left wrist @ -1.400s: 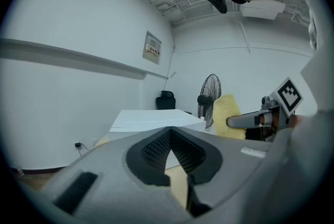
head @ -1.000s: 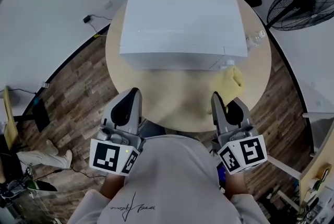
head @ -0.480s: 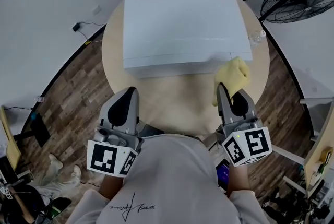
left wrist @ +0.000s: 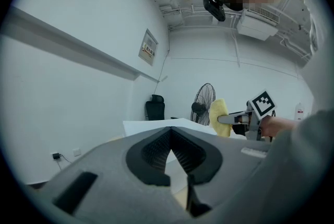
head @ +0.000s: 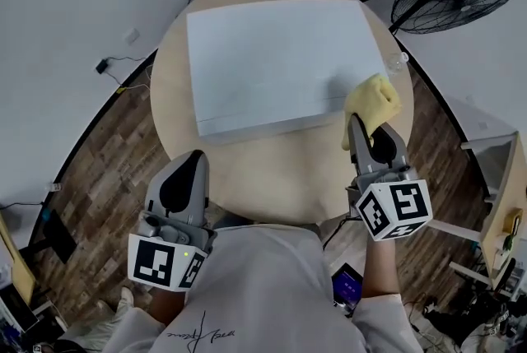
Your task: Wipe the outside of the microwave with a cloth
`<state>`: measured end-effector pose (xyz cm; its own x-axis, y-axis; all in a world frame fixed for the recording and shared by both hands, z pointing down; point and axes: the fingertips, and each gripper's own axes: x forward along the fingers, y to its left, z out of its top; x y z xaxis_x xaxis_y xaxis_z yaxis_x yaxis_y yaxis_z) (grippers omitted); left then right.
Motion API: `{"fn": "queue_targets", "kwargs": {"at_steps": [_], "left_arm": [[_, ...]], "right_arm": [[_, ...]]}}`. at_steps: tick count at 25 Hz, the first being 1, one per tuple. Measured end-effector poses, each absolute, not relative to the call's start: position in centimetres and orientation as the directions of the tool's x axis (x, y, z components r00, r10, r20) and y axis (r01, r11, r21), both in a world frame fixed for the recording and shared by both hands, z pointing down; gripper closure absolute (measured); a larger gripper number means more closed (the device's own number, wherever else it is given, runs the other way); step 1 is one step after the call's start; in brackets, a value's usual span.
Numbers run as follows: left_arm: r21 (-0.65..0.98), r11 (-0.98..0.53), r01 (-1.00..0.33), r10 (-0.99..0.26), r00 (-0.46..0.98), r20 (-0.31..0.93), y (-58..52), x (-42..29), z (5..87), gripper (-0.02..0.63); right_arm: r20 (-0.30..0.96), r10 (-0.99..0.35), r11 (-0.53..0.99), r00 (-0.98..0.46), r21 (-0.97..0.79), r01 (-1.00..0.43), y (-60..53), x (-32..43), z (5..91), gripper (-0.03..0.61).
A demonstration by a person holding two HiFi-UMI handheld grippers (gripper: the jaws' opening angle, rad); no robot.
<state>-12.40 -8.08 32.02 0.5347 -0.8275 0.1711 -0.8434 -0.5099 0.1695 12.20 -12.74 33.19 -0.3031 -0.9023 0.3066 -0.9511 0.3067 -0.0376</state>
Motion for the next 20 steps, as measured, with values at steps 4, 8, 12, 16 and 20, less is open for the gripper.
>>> {"fn": "queue_targets", "kwargs": {"at_steps": [4,8,12,16,20], "left_arm": [[0.169,-0.524,-0.835,-0.816,0.549,0.179,-8.8,-12.8,32.2,0.623],[0.187,-0.528,-0.828,-0.813,0.557,0.169,-8.7,-12.7,32.0,0.623],[0.194,-0.527,-0.828,-0.811,0.558,0.175,-9.0,-12.1,32.2,0.623],[0.195,-0.516,-0.834,-0.815,0.548,0.186,-9.3,-12.2,32.4,0.623],[0.202,-0.503,-0.841,-0.825,0.536,0.18,-9.6,-12.2,32.3,0.623]], "right_arm": [[0.313,-0.912,0.282,-0.265,0.011,-0.959,-15.5,13.4,32.8,0.514],[0.329,-0.909,0.284,-0.254,0.045,-0.958,-17.7,14.0,32.5,0.514],[0.353,-0.906,0.275,-0.233,0.072,-0.959,-20.0,15.6,33.1,0.514],[0.373,-0.903,0.261,-0.211,0.089,-0.961,-22.3,16.9,33.7,0.512],[0.395,-0.895,0.267,-0.207,0.102,-0.958,-24.2,17.6,34.5,0.513]]}}
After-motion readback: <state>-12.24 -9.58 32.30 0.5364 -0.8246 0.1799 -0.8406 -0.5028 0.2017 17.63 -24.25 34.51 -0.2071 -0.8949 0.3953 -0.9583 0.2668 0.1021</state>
